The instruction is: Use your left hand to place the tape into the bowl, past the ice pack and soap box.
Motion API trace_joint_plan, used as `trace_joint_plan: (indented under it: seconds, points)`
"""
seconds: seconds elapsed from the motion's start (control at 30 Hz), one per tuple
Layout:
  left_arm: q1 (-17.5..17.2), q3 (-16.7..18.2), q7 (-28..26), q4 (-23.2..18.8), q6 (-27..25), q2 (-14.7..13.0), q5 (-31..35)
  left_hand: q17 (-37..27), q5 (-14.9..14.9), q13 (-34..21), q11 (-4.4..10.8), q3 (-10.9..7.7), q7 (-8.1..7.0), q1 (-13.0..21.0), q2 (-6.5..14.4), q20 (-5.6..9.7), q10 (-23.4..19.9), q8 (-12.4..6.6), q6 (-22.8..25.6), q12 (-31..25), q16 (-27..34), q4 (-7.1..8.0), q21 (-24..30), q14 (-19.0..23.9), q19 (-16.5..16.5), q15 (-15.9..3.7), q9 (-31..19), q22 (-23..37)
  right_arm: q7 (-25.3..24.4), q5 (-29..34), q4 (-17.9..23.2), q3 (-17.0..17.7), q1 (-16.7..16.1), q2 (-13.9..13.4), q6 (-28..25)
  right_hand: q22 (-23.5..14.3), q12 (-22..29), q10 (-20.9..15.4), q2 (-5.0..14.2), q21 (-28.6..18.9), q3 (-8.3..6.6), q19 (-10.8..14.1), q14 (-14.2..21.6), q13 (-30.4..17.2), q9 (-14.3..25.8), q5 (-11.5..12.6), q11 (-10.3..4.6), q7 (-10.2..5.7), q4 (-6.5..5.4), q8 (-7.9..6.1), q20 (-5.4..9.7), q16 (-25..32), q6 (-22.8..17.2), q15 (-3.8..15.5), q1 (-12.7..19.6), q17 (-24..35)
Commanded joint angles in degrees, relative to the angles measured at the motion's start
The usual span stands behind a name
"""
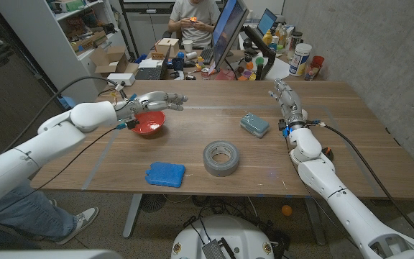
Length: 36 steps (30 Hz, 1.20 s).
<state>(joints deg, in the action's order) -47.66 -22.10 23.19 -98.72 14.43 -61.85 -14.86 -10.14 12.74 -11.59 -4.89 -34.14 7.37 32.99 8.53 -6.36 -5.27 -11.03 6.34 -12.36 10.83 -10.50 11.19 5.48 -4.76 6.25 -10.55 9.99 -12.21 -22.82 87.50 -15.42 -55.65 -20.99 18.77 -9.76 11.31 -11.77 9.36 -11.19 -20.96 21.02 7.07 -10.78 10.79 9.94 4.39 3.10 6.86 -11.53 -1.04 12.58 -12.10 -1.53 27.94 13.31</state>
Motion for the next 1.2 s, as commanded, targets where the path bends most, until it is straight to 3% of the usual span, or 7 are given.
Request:
trace_joint_plan:
  seconds: [0.03,0.6,0.93,1.2]
  points:
    - [1.09,0.03,3.32,0.22,4.94,-2.56,3.90,-0.05,0.39,-0.20,0.03,-0.33,0.00,0.72,-0.10,-0.45,0.03,0.08,-0.39,-0.07,-0.08,0.20,-0.11,-0.09,0.59,0.00,-0.08,0.23,-4.52,1.55,2.94,-0.37,-2.28,0.34,0.60,-0.05,0.11,-0.59,-0.16,0.01,0.01,0.40,0.42,-0.20,0.13,0.44,0.19,0.34,-0.04,-0.08,-0.26,0.47,-0.31,-0.29,0.08,0.14]
    - [4.42,-0.97,6.05,-3.33,10.00,-4.88,15.20,-0.06,0.28,-0.25,0.47,-0.40,-0.29,2.14,-0.41,-0.75,0.49,-0.14,-0.09,0.06,-0.10,0.11,-0.06,-0.19,0.80,-0.28,-0.11,0.25,-7.14,2.34,3.98,-1.20,-3.40,0.78,2.04,-0.06,0.12,-0.67,-0.23,0.10,0.09,0.17,0.47,-0.21,0.14,0.45,0.15,0.30,-0.03,-0.07,-0.33,0.48,-0.47,-0.16,0.06,0.11]
    - [10.05,-4.99,11.21,-4.04,12.05,-1.37,21.08,-0.06,0.16,-0.29,1.05,-0.38,-0.44,2.89,-0.71,-0.91,0.03,-0.31,0.23,-0.16,-0.03,0.06,0.07,-0.01,0.61,-0.30,-0.14,0.26,-7.42,2.10,3.69,-1.34,-3.48,0.92,2.82,-0.06,0.10,-0.66,-0.26,0.13,0.11,0.09,0.46,-0.21,0.15,0.47,0.13,0.34,0.01,-0.04,-0.35,0.46,-0.51,-0.20,0.10,0.08]
    - [12.45,-6.31,12.00,-5.66,14.60,-0.23,27.17,-0.05,-0.18,-0.42,1.57,-0.20,-0.98,4.22,-1.67,-1.30,-0.69,-1.03,1.99,-0.51,0.10,-0.10,0.17,0.51,0.46,-0.98,-0.23,0.26,-7.70,2.14,4.01,-1.35,-3.61,0.76,2.95,-0.06,0.09,-0.69,-0.25,0.18,0.14,-0.06,0.48,-0.21,0.15,0.47,0.07,0.20,0.00,-0.01,-0.41,0.47,-0.51,-0.21,0.08,0.07]
